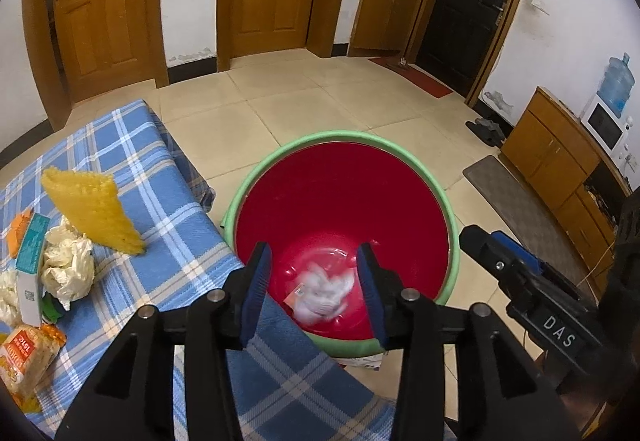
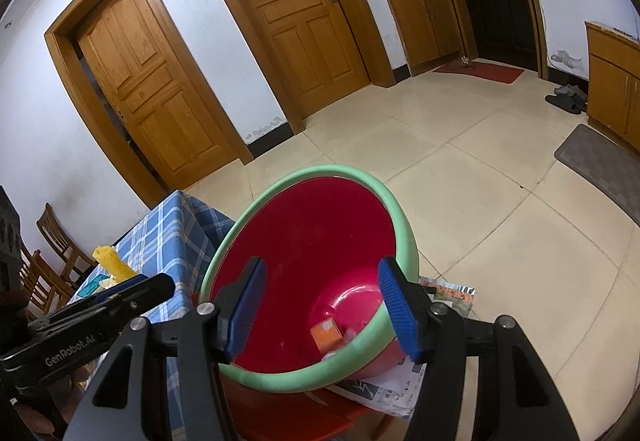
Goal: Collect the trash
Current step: 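Carry both items over the red bin and open both grippers to drop them, then swing both tools back toward the table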
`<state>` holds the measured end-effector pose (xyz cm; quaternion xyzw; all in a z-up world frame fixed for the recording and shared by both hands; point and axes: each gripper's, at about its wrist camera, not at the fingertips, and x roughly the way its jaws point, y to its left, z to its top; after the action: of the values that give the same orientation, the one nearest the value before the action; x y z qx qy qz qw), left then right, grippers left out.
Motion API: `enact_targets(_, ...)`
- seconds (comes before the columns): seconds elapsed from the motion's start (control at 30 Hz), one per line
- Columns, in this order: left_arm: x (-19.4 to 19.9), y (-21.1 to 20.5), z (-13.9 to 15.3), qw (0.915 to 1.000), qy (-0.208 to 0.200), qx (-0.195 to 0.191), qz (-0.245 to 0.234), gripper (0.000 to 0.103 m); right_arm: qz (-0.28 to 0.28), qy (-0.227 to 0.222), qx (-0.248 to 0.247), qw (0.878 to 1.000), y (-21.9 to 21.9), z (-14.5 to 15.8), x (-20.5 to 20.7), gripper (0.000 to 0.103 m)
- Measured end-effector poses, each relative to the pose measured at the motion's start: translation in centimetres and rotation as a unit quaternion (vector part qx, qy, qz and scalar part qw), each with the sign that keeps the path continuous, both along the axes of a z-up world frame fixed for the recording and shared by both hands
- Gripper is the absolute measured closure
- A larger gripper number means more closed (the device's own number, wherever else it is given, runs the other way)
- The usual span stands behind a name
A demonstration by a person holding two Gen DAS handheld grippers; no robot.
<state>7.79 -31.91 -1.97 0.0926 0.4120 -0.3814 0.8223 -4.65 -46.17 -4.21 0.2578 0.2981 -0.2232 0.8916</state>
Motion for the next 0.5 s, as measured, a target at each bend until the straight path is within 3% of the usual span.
enact_targets(0.5,0.2,4.6,1.5,0.9979,-0.002,-0.02,0.061,0.059,0.031,-0.006,-0.028,0.999,2.9,2.5,0.3,0.036)
